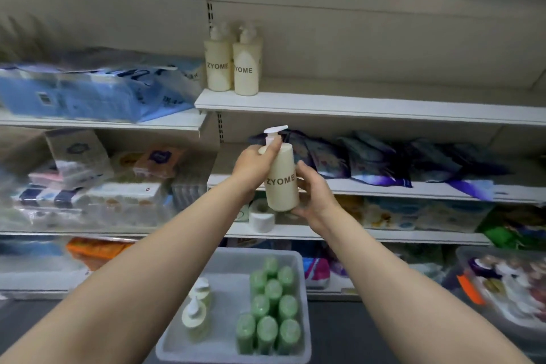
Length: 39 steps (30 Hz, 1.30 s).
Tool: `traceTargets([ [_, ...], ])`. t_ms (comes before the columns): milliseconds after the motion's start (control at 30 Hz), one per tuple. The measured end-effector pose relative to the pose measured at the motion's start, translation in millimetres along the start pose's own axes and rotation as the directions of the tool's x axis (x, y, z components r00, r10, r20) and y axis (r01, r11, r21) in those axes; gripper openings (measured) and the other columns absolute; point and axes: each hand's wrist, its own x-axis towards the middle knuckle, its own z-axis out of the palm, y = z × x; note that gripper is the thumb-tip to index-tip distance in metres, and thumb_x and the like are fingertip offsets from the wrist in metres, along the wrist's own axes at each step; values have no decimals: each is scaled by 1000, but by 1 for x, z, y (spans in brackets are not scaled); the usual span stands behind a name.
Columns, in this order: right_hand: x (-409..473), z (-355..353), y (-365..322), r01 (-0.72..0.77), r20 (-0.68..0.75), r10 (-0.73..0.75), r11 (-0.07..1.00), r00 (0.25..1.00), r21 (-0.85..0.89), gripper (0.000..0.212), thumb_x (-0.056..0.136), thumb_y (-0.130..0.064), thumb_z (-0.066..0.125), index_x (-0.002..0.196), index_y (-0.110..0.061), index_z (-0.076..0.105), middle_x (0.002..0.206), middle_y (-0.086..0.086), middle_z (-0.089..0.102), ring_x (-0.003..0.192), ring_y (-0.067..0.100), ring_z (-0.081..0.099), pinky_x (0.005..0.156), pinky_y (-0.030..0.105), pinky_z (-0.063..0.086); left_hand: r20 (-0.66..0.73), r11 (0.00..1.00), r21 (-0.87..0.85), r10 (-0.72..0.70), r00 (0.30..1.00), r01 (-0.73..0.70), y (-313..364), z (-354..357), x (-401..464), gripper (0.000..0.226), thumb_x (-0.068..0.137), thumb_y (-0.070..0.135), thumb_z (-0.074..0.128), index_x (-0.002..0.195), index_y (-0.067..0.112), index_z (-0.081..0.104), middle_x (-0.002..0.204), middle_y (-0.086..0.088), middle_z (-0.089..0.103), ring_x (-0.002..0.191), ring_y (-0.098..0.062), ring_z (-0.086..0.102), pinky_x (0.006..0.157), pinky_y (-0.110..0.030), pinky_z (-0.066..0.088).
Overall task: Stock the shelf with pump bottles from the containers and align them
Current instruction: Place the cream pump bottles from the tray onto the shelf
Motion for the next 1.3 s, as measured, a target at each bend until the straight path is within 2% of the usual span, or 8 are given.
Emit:
traceTargets([
  [133,1,-8,-22,26,-65,-27,1000,998,-7,54,76,-64,64,115,-27,72,117,-3,70,113,26,63,83,51,58,302,964,-230,-57,952,131,2,4,8,73,92,58,55,153,29,29,143,0,52,125,-24,54,109,-50,41],
  [333,17,-7,-68,130,-124,-132,991,983,-26,39,89,-62,52,95,-36,80,100,-9,77,106,19,66,65,40,60,504,973,-230,127,854,-9,23,10,46,60,93,20,67,143,36,40,128,-2,65,119,-23,62,98,-49,52],
  [467,31,8,-101,202,-113,-202,979,973,-8,39,97,-57,44,93,-38,78,103,-8,77,93,13,74,67,39,60,430,973,-172,214,877,-153,38,14,75,76,84,17,76,141,42,33,121,4,67,114,-17,63,98,-50,52],
  [633,50,25,-118,276,-108,-276,961,955,-22,33,100,-49,42,103,-35,72,107,-6,76,101,12,71,83,41,57,328,925,-130,380,865,-357,48,9,109,84,81,17,78,141,51,30,112,7,72,107,-13,67,94,-45,54],
  [733,66,30,-134,338,-74,-345,936,936,-96,38,102,-47,38,100,-35,75,106,-9,76,96,6,72,76,29,57,278,896,-77,440,854,-437,56,7,133,94,80,22,79,145,57,21,109,8,72,103,-10,67,83,-37,59],
  [833,89,34,-152,378,-49,-390,912,920,-158,43,104,-44,36,95,-37,78,107,-10,76,101,5,70,79,25,52,232,882,-71,469,852,-466,65,10,160,95,79,21,79,148,53,21,116,12,69,109,-6,64,91,-37,55],
  [1067,158,29,-169,331,-13,-340,923,940,-196,39,105,-38,38,120,-19,69,114,-1,75,104,9,70,84,25,52,136,919,13,389,911,-394,63,29,211,83,81,19,76,147,41,31,123,12,64,111,-9,61,93,-29,48],
  [1300,226,20,-196,282,21,-284,939,959,-198,37,106,-37,35,117,-18,65,118,4,71,110,14,66,97,30,52,18,952,245,186,982,-184,73,56,276,28,89,29,70,103,14,51,114,-9,64,93,-21,56,77,-29,40],
])
